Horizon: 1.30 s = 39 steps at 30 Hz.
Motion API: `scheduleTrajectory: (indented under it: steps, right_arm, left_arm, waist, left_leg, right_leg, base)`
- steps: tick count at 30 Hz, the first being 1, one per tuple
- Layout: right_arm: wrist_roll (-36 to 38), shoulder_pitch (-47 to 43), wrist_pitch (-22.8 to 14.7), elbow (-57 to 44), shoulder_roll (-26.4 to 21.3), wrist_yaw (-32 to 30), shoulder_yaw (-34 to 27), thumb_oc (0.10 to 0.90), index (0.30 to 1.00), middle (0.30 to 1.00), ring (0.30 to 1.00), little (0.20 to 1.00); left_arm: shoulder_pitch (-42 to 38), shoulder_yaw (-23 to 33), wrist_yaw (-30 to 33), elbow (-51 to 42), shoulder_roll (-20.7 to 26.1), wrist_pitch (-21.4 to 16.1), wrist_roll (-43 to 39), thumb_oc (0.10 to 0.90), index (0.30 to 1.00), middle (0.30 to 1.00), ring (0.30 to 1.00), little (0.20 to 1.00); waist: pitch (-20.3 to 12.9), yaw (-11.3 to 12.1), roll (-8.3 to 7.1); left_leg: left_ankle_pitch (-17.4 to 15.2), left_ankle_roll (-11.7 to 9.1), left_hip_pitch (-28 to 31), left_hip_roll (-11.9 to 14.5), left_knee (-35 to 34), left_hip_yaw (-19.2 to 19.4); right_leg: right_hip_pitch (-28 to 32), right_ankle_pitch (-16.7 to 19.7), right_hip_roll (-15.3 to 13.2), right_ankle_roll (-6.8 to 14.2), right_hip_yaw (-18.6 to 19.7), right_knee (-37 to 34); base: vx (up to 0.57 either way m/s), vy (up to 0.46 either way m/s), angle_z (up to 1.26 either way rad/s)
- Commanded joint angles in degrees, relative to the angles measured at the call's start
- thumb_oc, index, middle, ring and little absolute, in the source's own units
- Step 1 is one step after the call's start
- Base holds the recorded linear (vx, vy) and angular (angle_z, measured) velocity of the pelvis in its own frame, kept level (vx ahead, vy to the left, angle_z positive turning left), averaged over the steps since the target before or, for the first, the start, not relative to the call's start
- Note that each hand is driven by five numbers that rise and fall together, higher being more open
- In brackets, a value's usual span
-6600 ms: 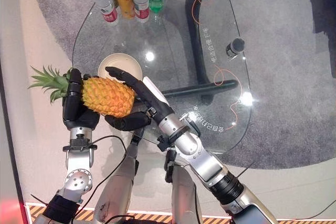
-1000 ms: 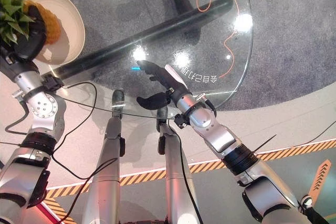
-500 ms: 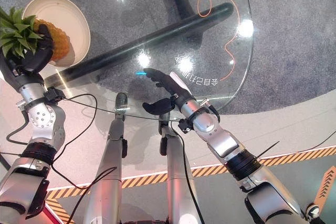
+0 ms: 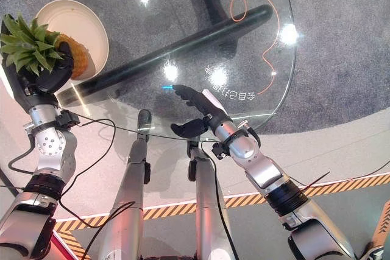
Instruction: Pick up the fruit to the plate
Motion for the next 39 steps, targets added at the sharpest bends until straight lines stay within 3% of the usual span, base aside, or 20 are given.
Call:
scheduleTrajectory:
  steps: [1,23,39]
  right_arm:
    - [-0.83,1.61,-3.56,-8.15,-1.3,1.12,-2.35,0.8,0.9,0.9,0.9,0.9]
    - [-1.06,2.45,-3.6,-8.64,-1.59,1.36,-2.95,0.8,0.9,0.9,0.9,0.9]
    - [-1.36,3.83,-3.88,-8.93,-1.93,1.55,-3.63,0.8,0.9,0.9,0.9,0.9]
  left_arm:
    - [0.21,1.8,-1.3,-3.49,-1.34,-2.47,1.07,0.8,0.9,0.9,0.9,0.9]
    - [3.45,1.42,-5.75,-4.56,-2.88,1.01,-3.14,0.8,0.9,0.9,0.9,0.9]
    - [5.76,1.83,-7.86,-5.18,-3.14,1.25,-4.02,0.8,0.9,0.9,0.9,0.9]
  waist:
    - [-1.2,-2.16,2.52]
    - [-1.2,-1.82,3.56]
    - [-1.2,-1.64,4.42]
  left_leg:
    - [-8.28,6.25,2.94,-7.26,5.95,4.13]
    - [-8.25,6.35,4.24,-7.47,5.91,4.28]
    - [-8.29,6.42,4.7,-7.53,6.03,4.53]
  right_leg:
    - [3.71,8.31,1.61,4.43,-3.48,-12.2]
    - [4.91,8.15,1.22,4.42,-3.25,-12.35]
    - [5.1,7.87,0.98,4.35,-3.25,-11.97]
  base:
    - [0.0,0.0,0.0]
    - [0.0,0.0,0.0]
    - [0.0,0.0,0.0]
